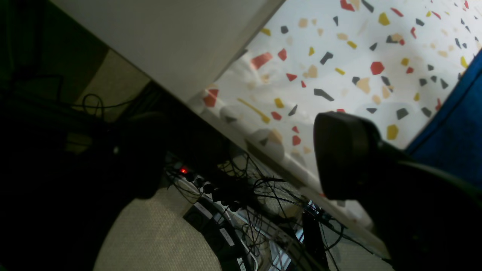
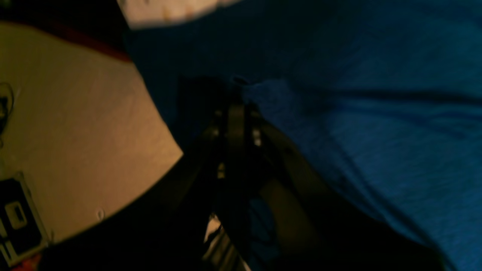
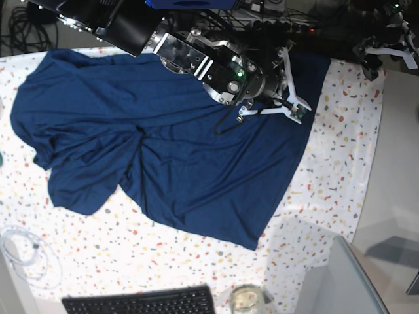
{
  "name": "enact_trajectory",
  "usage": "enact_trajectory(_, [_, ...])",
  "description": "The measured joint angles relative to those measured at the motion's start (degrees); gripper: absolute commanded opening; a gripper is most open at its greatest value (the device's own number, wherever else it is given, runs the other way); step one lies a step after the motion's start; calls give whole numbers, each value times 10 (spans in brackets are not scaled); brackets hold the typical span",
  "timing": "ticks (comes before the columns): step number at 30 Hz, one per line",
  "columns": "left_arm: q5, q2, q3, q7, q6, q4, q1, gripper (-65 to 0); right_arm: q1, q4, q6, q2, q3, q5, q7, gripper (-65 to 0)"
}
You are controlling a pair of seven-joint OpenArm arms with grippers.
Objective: Layout the t-shirt on the table in an organized manner, then fold the t-shirt properly
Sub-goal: 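Drag the grasped fabric with the right gripper toward the left gripper, then grasp the shirt's side edges with both grippers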
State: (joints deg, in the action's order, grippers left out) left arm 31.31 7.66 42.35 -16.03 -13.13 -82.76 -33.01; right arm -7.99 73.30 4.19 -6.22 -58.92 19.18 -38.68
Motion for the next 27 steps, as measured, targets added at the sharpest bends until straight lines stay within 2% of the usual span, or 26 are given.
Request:
enact_trajectory(9, [0, 0, 0, 0, 0, 0, 0, -71, -2, -22, -1, -4, -2, -2, 16, -647])
enact_trajectory(11, [0, 0, -1, 0, 0, 0, 0, -71, -2, -24, -1, -4, -2, -2, 16, -623])
enact_trajectory(13, [0, 0, -1, 0, 0, 0, 0, -71, -2, -22, -1, -5, -2, -1, 16, -522])
enact_trajectory(17, [0, 0, -1, 0, 0, 0, 0, -71, 0, 37, -3, 3, 4, 1, 3, -225])
enact_trajectory(18, [0, -1, -2, 0, 0, 0, 0, -72, 2, 76, -1, 17, 17, 3, -9, -171])
enact_trajectory(19, [0, -1, -3, 0, 0, -2, 1, -72, 3, 120, 4, 35, 38, 11, -20, -153])
enact_trajectory(21, [0, -1, -4, -1, 0, -17, -1, -76, 14, 204, 2, 83, 101, 4, -36, -191])
enact_trajectory(23, [0, 0, -5, 1, -1, -34, -1, -125, 49, 263, -3, 135, 204, 0, -36, -279])
enact_trajectory(25, [1, -2, -5, 2, -3, -43, -1, -272, 105, 293, -5, 170, 314, -9, -47, -407])
enact_trajectory(27, [0, -4, -7, 0, -2, -52, 1, -462, 145, 296, -2, 177, 432, -2, -59, -551])
